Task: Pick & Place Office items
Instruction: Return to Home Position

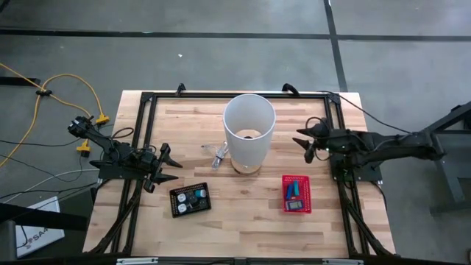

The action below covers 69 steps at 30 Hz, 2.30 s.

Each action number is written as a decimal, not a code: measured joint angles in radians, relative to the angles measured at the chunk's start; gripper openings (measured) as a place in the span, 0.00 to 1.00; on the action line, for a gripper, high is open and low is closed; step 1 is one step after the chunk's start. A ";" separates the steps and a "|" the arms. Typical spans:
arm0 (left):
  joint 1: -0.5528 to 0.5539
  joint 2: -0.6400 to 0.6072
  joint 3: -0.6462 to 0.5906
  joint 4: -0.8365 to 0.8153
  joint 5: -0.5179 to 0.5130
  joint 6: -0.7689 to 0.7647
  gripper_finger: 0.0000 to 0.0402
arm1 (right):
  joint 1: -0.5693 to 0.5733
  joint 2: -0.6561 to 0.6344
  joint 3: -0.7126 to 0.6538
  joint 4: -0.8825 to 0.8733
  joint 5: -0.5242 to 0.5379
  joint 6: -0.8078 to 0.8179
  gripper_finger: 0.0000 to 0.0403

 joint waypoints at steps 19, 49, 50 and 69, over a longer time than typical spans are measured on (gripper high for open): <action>0.000 0.000 0.000 0.000 0.000 0.000 0.50 | 0.000 -0.375 -0.168 -0.007 -0.224 -0.017 0.43; 0.000 0.000 0.000 0.000 0.000 0.000 0.50 | 0.000 -0.502 -0.389 0.339 -0.396 0.009 0.43; 0.000 0.000 0.000 0.000 0.000 0.000 0.50 | 0.000 -0.502 -0.394 0.346 -0.397 0.009 0.43; 0.000 0.000 0.000 0.000 0.000 0.000 0.50 | 0.000 -0.500 -0.399 0.327 -0.468 -0.041 0.43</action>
